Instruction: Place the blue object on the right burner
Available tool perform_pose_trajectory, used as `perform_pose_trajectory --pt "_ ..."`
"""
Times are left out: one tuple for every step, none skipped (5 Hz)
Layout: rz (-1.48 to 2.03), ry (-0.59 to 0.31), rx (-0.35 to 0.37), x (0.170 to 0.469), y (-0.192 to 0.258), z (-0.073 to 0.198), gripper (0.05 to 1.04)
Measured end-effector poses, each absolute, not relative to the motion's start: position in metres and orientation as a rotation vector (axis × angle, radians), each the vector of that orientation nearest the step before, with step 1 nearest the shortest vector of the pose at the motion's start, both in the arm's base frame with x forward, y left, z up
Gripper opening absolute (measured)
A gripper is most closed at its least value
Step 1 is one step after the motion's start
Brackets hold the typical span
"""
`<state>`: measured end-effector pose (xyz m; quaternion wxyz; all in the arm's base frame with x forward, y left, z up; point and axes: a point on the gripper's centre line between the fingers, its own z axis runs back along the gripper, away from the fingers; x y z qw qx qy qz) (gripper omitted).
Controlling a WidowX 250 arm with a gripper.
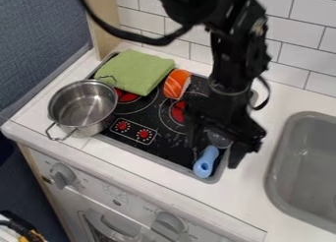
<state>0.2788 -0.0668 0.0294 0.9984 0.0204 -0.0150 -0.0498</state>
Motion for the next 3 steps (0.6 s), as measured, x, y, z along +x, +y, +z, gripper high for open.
perform_pose_trajectory --pt "-0.058 0.041 0.061 0.2862 -0.0567 0.0102 1.000" --pt "-0.034 0.065 0.036 0.2931 -0.0593 0.0055 0.955" --pt "-0.059 0.054 0.040 0.2936 -0.0618 0.0061 0.695"
